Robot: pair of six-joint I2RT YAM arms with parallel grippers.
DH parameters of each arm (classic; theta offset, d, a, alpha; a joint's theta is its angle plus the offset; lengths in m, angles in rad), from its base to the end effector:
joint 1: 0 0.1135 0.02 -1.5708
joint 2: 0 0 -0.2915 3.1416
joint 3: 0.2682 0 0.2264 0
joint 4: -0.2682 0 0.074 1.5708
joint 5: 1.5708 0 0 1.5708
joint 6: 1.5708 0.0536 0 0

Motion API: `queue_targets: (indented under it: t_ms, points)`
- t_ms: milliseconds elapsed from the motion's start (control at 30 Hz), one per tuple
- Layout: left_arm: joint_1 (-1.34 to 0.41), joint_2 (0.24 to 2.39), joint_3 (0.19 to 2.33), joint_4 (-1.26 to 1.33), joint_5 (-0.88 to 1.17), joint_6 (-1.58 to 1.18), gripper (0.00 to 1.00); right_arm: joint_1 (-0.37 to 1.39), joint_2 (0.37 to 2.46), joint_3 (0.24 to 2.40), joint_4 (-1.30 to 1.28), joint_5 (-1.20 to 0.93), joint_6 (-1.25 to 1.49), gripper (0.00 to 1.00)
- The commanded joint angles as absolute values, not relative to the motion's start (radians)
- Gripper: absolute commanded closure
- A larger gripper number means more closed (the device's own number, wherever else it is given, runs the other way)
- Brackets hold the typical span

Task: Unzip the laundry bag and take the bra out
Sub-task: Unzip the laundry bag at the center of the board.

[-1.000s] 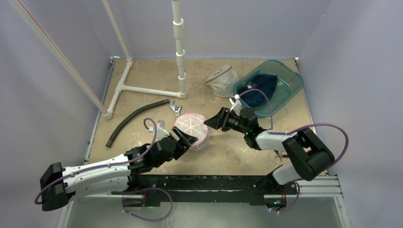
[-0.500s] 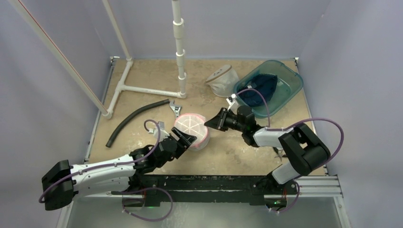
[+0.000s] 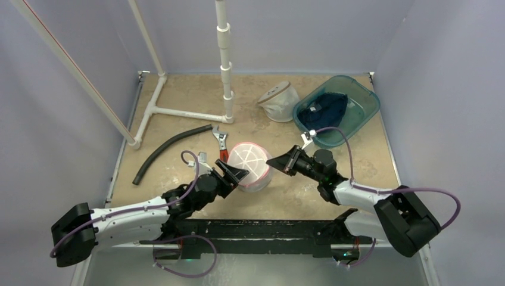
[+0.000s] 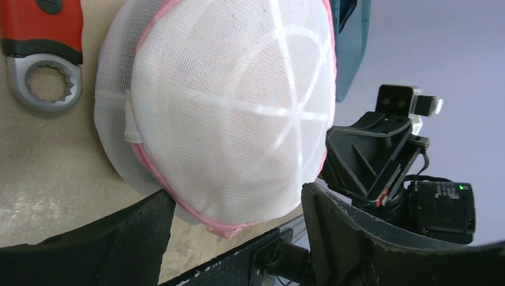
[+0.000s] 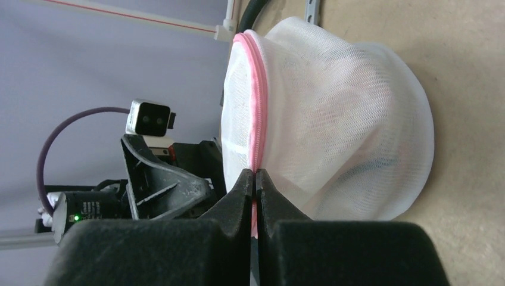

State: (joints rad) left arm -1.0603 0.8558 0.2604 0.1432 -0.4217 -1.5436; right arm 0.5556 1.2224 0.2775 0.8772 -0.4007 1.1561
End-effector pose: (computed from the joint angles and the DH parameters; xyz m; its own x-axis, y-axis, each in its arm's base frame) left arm 0.0943 -0.1235 0.2071 -0.6218 -0.7564 -0.2032 -0.1967 0.4020 -0.8943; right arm 0.1759 0.1338 0.2374 -0.7703 0.5137 -0.3778 -0.2763 0.2651 0.9238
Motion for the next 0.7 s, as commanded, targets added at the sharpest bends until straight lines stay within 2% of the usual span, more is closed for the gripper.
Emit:
queue_targets:
  t_ms: [0,233,333,400,600,633,667]
  points:
    - [-1.056,0.868,0.221,0.275,-0.405,-1.504,0.24,0.554,1.163,0.222,0.901,-0.309,1.249,1.0]
    - [-1.055,0.929,0.141,0.469,-0.409,-1.494,0.25,0.552,1.142,0.134,0.925,-0.264,1.31,1.0]
    - [-1.053,0.983,0.134,0.56,-0.402,-1.486,0.32,0.553,1.135,0.126,0.916,-0.26,1.311,1.0]
    - [-1.049,1.012,0.136,0.619,-0.398,-1.481,0.41,0.552,1.129,0.131,0.898,-0.262,1.299,1.0]
    - [-1.036,1.017,0.162,0.633,-0.388,-1.456,0.79,0.552,1.074,0.165,0.782,-0.261,1.198,1.0]
    - [-1.034,1.011,0.168,0.621,-0.387,-1.452,0.85,0.552,1.061,0.18,0.751,-0.262,1.163,0.94]
    - [-1.035,1.006,0.175,0.607,-0.388,-1.451,0.92,0.553,1.043,0.197,0.716,-0.263,1.122,0.81]
